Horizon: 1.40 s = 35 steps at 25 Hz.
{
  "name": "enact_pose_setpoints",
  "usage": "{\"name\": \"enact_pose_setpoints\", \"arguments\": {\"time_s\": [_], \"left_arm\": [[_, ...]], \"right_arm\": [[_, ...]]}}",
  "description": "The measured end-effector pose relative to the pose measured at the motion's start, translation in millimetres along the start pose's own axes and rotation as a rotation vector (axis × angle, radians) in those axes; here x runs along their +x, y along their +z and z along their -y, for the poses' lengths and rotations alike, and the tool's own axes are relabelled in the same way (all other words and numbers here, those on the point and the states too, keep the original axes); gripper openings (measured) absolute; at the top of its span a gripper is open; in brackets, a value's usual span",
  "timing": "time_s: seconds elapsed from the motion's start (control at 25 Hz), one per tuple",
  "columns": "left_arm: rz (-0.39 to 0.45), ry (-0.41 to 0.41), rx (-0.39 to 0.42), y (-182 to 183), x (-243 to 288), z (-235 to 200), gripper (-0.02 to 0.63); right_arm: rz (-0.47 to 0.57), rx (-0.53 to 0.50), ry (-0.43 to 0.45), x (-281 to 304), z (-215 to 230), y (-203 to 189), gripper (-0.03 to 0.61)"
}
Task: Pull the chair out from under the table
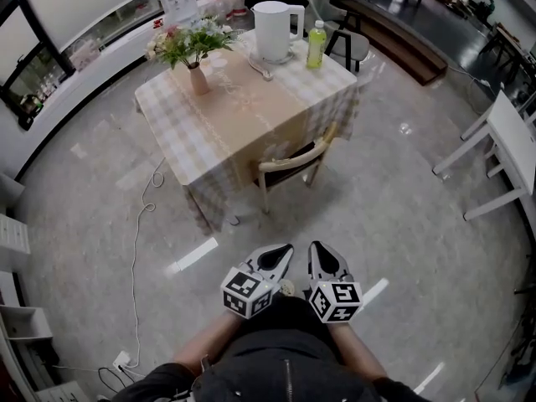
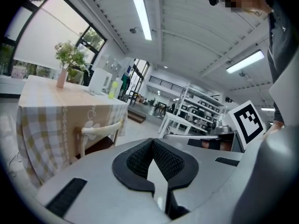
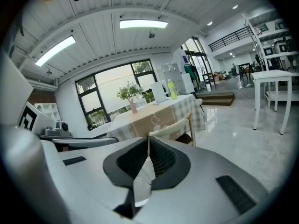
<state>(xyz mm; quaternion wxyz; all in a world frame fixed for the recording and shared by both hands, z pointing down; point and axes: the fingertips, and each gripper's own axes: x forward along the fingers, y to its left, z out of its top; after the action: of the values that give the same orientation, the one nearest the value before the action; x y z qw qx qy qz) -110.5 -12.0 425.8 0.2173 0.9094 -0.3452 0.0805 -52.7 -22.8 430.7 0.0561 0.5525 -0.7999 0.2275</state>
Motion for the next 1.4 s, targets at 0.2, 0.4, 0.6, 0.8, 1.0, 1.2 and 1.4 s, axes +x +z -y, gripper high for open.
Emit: {"name": "enact_pose_setpoints", "arguments": {"time_s": [0.2, 0.4, 0.6, 0.8, 1.0, 1.2, 1.4], "left_arm": [[-0.013, 0.023, 0.002, 7.2, 5.6, -14.9, 0.009], [-0.017, 0.046, 0.018, 21.1, 13.3, -28.7, 0.009], [-0.041, 0.048, 0.068, 32.6, 31.7, -48.5, 0.009], [-0.064, 0.046, 0.114, 49.8, 57.5, -72.3, 0.009], [-0.115, 0.044, 0.118, 59.6, 88.5, -97.8, 0.011], [-0.158, 0.041, 0.114, 70.2, 118.4, -120.1, 0.011], [-0.205, 0.012, 0.089, 75.8, 145.6, -139.0, 0.015]], "right_arm": [[-0.034, -0.011, 0.028, 10.2, -0.6, -0.8, 0.015], [-0.063, -0.054, 0.079, 19.7, 1.6, 5.3, 0.015], [-0.073, -0.139, 0.131, 45.7, 13.8, 18.2, 0.015], [-0.074, -0.218, 0.166, 73.9, 29.1, 40.9, 0.015], [-0.084, -0.270, 0.199, 105.4, 41.3, 63.1, 0.015], [-0.113, -0.306, 0.212, 135.7, 52.1, 80.4, 0.015], [-0.176, -0.321, 0.226, 168.4, 67.8, 87.5, 0.015]]}}
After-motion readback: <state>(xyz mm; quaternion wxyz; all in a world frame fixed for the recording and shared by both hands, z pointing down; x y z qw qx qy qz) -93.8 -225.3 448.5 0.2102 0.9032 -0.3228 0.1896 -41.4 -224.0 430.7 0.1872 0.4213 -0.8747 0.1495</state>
